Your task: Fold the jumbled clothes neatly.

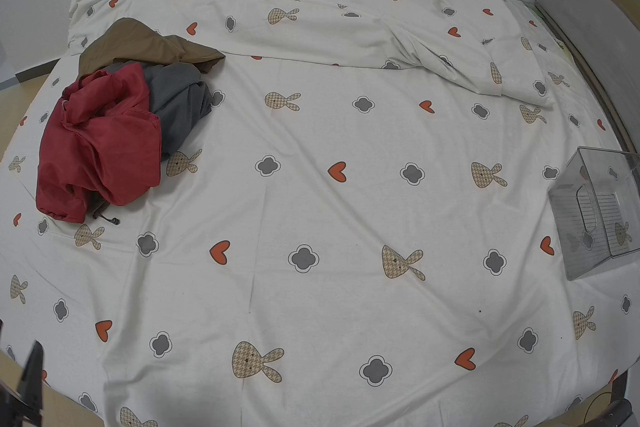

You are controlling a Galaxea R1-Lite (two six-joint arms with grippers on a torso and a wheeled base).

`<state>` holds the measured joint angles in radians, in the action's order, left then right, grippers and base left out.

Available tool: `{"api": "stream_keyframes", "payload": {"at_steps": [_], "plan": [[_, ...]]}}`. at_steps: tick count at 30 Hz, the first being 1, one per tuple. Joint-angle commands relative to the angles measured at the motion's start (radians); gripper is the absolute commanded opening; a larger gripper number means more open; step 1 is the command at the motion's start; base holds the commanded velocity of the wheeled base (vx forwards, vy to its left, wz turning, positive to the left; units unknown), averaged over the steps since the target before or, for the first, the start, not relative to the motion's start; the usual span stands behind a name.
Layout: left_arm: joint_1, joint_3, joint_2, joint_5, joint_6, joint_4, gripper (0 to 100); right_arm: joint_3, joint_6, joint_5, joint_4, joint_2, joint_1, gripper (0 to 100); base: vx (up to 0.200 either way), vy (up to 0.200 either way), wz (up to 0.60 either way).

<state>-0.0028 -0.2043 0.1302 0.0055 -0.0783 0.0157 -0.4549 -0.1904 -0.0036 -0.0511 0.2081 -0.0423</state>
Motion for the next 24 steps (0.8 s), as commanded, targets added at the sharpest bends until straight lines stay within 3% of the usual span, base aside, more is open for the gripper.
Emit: {"api": "stream_keyframes", "payload": {"at_steps": [1,3,7,12,17,24], "plan": [[0.009,-0.707,0.601,0.03,-0.109,0.079,100,-0.452,-0.106,0.051,-0.128,0.573,-0.079,100,0.0,0.0,0.0],[0.009,-0.727,0.632,0.03,-0.092,0.098,100,-0.447,-0.106,0.067,-0.128,0.603,-0.082,100,0.0,0.0,0.0],[0.017,-0.92,0.865,0.031,-0.066,0.276,100,-0.444,-0.11,0.102,-0.127,0.768,-0.065,100,0.0,0.0,0.0],[0.138,-1.113,1.148,0.028,-0.07,0.409,100,-0.442,-0.13,0.102,-0.118,0.844,-0.07,100,0.0,0.0,0.0],[0.191,-1.34,1.398,0.028,-0.153,0.671,100,-0.406,-0.208,0.105,-0.059,0.875,-0.076,100,0.0,0.0,0.0],[0.241,-1.414,1.528,0.028,-0.163,0.721,100,-0.38,-0.204,0.105,-0.015,0.89,-0.076,100,0.0,0.0,0.0]]}}
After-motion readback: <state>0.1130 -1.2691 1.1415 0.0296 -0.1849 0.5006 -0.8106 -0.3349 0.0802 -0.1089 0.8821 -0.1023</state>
